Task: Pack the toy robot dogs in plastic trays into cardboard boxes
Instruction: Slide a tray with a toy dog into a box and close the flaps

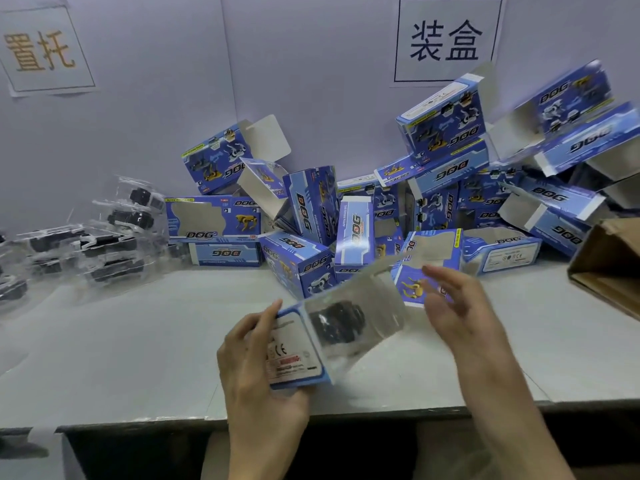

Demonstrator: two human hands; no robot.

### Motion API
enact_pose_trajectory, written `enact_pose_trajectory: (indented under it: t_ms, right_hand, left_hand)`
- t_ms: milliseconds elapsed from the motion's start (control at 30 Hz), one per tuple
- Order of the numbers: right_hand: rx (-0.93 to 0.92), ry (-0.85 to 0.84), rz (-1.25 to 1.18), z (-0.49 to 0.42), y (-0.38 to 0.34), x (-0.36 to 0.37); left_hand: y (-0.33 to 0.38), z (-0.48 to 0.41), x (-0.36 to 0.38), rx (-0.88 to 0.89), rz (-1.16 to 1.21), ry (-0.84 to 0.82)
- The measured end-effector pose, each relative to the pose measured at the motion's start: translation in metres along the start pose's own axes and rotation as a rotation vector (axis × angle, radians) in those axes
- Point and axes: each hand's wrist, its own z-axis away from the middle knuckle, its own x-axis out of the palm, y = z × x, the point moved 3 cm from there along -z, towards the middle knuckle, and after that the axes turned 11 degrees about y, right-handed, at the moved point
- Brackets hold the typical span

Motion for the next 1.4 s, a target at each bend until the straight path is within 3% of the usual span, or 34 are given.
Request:
enact_pose_trajectory:
  t_ms: [100, 167, 333, 500, 667, 867, 1000, 1067, 1200, 1400]
  right_hand:
    - [-0.058, 0.160, -0.027, -0.008, 0.001, -0.017]
    - [-0.035, 0.233, -0.043, -0.010, 0.004, -0.026]
    - [-0.006, 0.335, -0.044, -0.012, 0.006, -0.035]
    - [-0.005, 0.322, -0.056, -0.010, 0.006, -0.034]
    - [-0.036, 0.272, -0.077, -0.015, -0.012, -0.026]
    - [-0.424, -0.042, 0.127, -0.049, -0.097, 0.029]
    - [-0.547, -0.263, 0.423, -0.089, -0.118, 0.082]
    - [-0.508, -0.441, 0.572, -0.104, -0.104, 0.105]
    - [-0.230, -0.834, 0.862, -0.103, -0.028, 0.119]
    - [-0.179, -0.892, 0.759, -0.092, -0.008, 0.108]
  left_hand:
    - [-0.006, -0.002, -0.007, -0.335, 0.234, 0.085]
    - [-0.004, -0.002, -0.009, -0.468, 0.341, 0.148]
    - [0.008, -0.004, -0.005, -0.557, 0.411, 0.200]
    - [0.012, 0.013, 0.024, -0.671, 0.480, -0.017]
    - [0.007, 0.015, 0.031, -0.653, 0.452, -0.046]
    - [0.007, 0.015, 0.034, -0.704, 0.494, -0.090]
    - [0.003, 0.014, 0.035, -0.695, 0.480, -0.114]
    - [0.001, 0.014, 0.034, -0.700, 0.485, -0.136]
    - [-0.005, 0.012, 0.034, -0.712, 0.491, -0.155]
    - [-0.007, 0.007, 0.023, -0.623, 0.485, -0.179]
